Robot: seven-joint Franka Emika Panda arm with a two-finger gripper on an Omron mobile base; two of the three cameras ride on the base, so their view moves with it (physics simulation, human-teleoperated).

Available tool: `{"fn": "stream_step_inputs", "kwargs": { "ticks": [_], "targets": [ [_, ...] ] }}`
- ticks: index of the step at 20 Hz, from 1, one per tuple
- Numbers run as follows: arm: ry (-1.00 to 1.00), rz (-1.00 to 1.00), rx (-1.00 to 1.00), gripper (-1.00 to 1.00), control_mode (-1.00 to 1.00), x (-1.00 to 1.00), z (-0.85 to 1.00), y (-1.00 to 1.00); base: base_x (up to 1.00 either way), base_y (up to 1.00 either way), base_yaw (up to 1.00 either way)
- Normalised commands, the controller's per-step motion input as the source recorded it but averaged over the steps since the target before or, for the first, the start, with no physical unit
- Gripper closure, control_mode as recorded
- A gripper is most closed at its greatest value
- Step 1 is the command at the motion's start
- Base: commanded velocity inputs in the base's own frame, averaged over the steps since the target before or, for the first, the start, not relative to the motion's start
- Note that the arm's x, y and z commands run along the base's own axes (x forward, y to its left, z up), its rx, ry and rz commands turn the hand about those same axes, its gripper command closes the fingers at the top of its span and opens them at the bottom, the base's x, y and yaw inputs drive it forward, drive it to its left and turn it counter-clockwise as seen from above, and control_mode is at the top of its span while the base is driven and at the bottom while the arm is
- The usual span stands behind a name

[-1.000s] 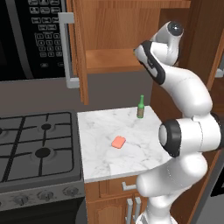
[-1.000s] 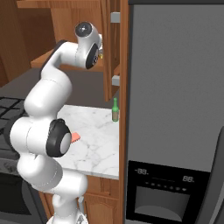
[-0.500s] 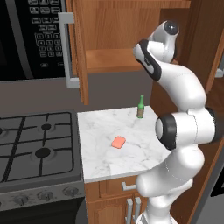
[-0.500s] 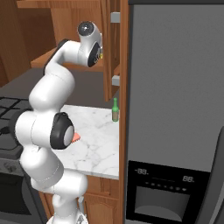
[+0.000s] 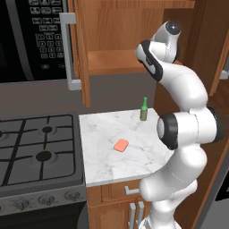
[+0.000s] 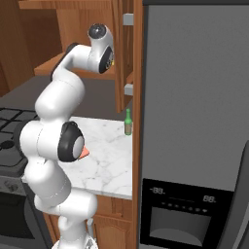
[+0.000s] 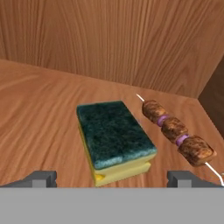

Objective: Pick the bar soap and sponge from the cabinet and place them on the counter.

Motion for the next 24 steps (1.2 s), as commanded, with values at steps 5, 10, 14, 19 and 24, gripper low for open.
{"fn": "stream_step_inputs", "kwargs": {
  "ticks": [5, 10, 14, 19, 24],
  "targets": [
    [0.06, 0.00, 0.00, -1.00, -1.00, 0.11, -0.15, 0.00, 0.00, 0.00, 0.00],
    [0.01, 0.00, 0.00, -1.00, -1.00, 0.16, -0.01, 0.00, 0.00, 0.00, 0.00],
    [0.00, 0.00, 0.00, -1.00, -1.00, 0.14, 0.00, 0.00, 0.00, 0.00, 0.00],
    [0.00, 0.00, 0.00, -1.00, -1.00, 0.13, 0.00, 0.00, 0.00, 0.00, 0.00],
    [0.00, 0.00, 0.00, -1.00, -1.00, 0.10, 0.00, 0.00, 0.00, 0.00, 0.00]
  ]
}}
